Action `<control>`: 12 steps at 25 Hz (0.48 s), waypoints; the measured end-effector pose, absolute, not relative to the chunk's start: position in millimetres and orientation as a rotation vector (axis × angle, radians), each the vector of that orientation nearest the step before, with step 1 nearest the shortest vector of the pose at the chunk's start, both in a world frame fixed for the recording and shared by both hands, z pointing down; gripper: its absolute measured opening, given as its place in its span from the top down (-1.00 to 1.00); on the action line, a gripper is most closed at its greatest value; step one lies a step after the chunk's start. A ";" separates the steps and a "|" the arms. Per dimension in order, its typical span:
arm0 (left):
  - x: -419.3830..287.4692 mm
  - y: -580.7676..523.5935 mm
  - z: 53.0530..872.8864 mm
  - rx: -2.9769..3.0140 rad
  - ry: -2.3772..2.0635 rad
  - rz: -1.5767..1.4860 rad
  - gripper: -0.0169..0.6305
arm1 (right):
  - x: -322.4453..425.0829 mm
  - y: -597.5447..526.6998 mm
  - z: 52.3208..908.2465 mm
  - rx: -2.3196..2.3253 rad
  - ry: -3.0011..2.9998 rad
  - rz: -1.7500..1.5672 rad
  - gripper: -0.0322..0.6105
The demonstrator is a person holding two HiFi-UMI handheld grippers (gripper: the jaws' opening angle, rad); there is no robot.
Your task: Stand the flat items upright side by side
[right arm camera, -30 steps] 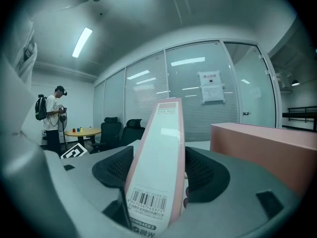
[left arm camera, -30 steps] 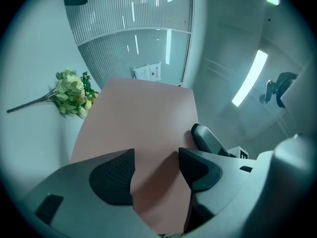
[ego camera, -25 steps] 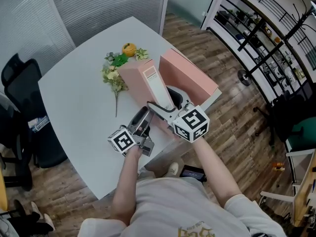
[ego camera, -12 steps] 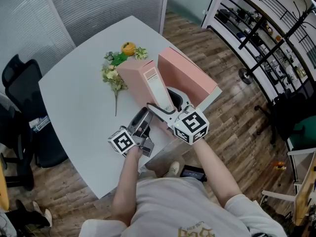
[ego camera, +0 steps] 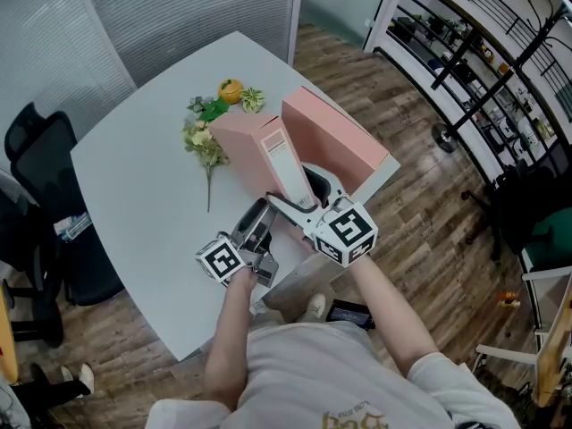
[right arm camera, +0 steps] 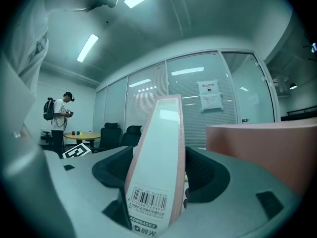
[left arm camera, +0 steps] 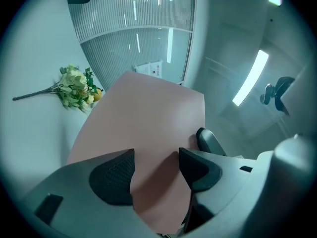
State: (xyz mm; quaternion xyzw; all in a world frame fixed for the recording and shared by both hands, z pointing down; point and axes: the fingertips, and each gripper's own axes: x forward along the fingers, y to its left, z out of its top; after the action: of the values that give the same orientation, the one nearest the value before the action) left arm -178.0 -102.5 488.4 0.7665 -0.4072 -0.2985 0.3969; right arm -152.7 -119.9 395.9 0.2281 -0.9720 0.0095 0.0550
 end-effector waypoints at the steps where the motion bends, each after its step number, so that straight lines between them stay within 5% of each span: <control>1: -177.1 -102.2 488.7 1.942 -1.031 -0.753 0.12 | -151.6 -119.5 396.2 0.693 -2.951 0.028 -0.14; 12: -167.7 -98.8 496.7 1.950 -1.042 -0.726 0.13 | -132.0 -112.0 404.4 0.702 -2.929 0.040 -0.13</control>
State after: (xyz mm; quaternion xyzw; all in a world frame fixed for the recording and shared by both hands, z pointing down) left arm -167.7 -98.8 496.7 0.7695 -0.4113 -0.2863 0.3960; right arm -132.0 -112.0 404.4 0.2324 -0.9704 0.0132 0.0646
